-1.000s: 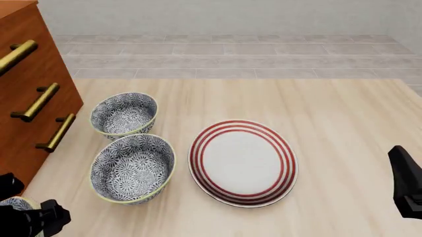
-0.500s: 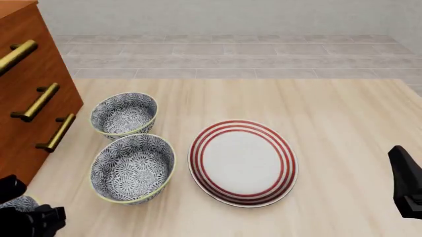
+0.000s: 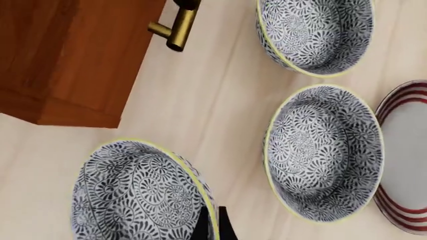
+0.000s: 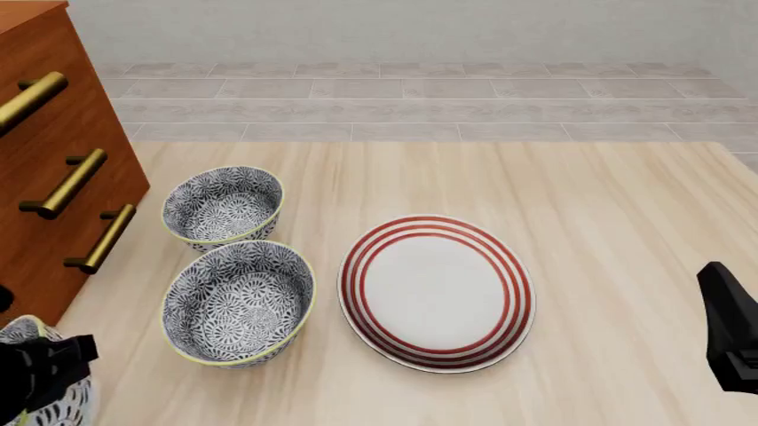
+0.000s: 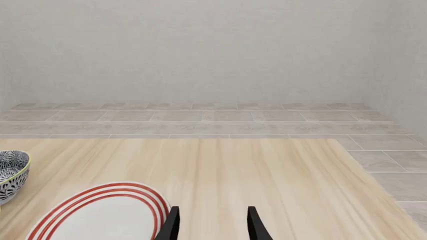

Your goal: Put the bowl at the front on the plate.

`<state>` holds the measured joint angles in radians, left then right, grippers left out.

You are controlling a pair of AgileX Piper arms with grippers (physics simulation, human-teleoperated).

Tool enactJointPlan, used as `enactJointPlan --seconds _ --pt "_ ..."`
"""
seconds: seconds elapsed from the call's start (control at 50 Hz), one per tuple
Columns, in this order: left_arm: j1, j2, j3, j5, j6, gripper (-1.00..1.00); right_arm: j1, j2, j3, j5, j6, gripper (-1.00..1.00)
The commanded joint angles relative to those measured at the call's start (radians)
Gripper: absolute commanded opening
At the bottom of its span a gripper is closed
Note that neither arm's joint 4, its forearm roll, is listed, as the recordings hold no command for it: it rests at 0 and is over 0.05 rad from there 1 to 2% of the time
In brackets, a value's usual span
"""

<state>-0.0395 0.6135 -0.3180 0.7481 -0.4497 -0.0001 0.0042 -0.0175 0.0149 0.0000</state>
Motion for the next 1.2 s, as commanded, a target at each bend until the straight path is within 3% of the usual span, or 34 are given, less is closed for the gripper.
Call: enactJointPlan --seconds 0.02,0.34,0.6,0.9,1.2 --pt "-0.044 -0.049 -0.082 0.062 -0.017 -1.00 0.000 -0.002 0.001 0.001 0.000 1.00" --pt "-0.077 -0.047 -0.198 0.118 -0.021 -1.00 0.000 -0.002 0.001 0.000 0.000 1.00" --pt "-0.154 -0.034 -0.300 0.148 -0.071 -1.00 0.000 -0.002 0.001 0.000 0.000 1.00" --pt "-0.272 0.014 -0.376 0.105 -0.162 -1.00 0.000 -0.002 0.001 0.000 0.000 1.00" --pt "-0.367 0.098 -0.404 0.028 -0.151 -1.00 0.000 -0.002 0.001 0.000 0.000 1.00"
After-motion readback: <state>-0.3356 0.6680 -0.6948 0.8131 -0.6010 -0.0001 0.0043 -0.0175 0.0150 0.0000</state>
